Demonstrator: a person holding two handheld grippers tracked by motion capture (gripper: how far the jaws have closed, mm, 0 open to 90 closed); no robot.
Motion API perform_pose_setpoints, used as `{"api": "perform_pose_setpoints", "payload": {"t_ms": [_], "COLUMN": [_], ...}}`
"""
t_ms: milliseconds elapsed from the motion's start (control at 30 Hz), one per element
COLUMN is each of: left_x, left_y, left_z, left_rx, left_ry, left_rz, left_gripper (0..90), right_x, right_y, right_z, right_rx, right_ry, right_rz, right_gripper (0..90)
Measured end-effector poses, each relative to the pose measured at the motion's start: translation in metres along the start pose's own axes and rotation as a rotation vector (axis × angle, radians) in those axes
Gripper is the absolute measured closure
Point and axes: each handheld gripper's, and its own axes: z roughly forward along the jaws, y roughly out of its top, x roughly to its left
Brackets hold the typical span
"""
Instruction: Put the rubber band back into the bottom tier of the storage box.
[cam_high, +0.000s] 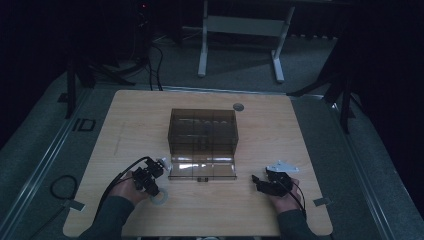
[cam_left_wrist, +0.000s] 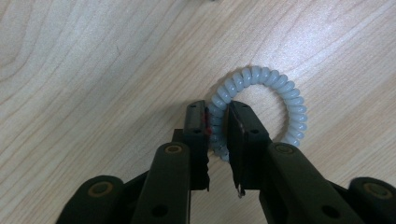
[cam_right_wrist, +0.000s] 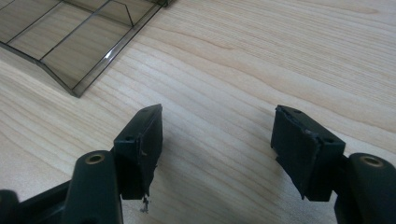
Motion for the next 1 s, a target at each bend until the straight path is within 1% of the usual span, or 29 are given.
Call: {"api": "perform_pose_setpoints", "payload": {"t_ms": [100, 133, 267, 367, 400, 500, 600, 667, 767, 800, 933, 1000], "left_x": [-0.002, -0.002, -0.003, -0.004, -0.002, -0.002, -0.001, -0.001, 0.000, 0.000, 0.000, 0.000], "left_y": [0.002, 0.002, 0.003, 0.003, 0.004, 0.006, 0.005, 0.004, 0.003, 0.003, 0.002, 0.003], "left_z": [0.000, 0.000, 0.000, 0.000, 0.000, 0.000, -0.001, -0.002, -0.004, -0.006, -0.011, -0.014], "left_rx": [0.014, 0.018, 0.022, 0.024, 0.034, 0.046, 0.040, 0.034, 0.028, 0.024, 0.005, 0.003], "left_ry": [0.014, 0.021, 0.026, 0.024, 0.006, 0.002, -0.005, -0.012, -0.013, -0.016, -0.025, -0.024], "left_rz": [0.007, 0.016, 0.016, 0.012, 0.021, 0.025, 0.021, 0.012, 0.017, 0.009, 0.013, 0.020], "left_gripper": [80.6, 81.1, 82.0, 82.2, 82.3, 82.4, 82.4, 82.4, 82.4, 82.4, 82.3, 82.4], "right_x": [0.000, 0.000, 0.000, 0.000, 0.000, 0.000, 0.000, 0.000, 0.000, 0.000, 0.000, 0.000], "right_y": [0.000, 0.000, 0.000, 0.000, 0.000, 0.000, 0.000, 0.000, 0.000, 0.000, 0.000, 0.000], "right_z": [0.000, 0.000, 0.000, 0.000, 0.000, 0.000, 0.000, 0.000, 0.000, 0.000, 0.000, 0.000], "right_rx": [0.000, 0.000, 0.000, 0.000, 0.000, 0.000, 0.000, 0.000, 0.000, 0.000, 0.000, 0.000], "right_ry": [0.000, 0.000, 0.000, 0.000, 0.000, 0.000, 0.000, 0.000, 0.000, 0.000, 0.000, 0.000], "right_rz": [0.000, 0.000, 0.000, 0.000, 0.000, -0.001, 0.000, -0.001, 0.000, 0.000, 0.000, 0.000], "right_gripper": [33.7, 33.7, 33.7, 33.7, 33.7, 33.7, 33.7, 33.7, 33.7, 33.7, 33.7, 33.7]}}
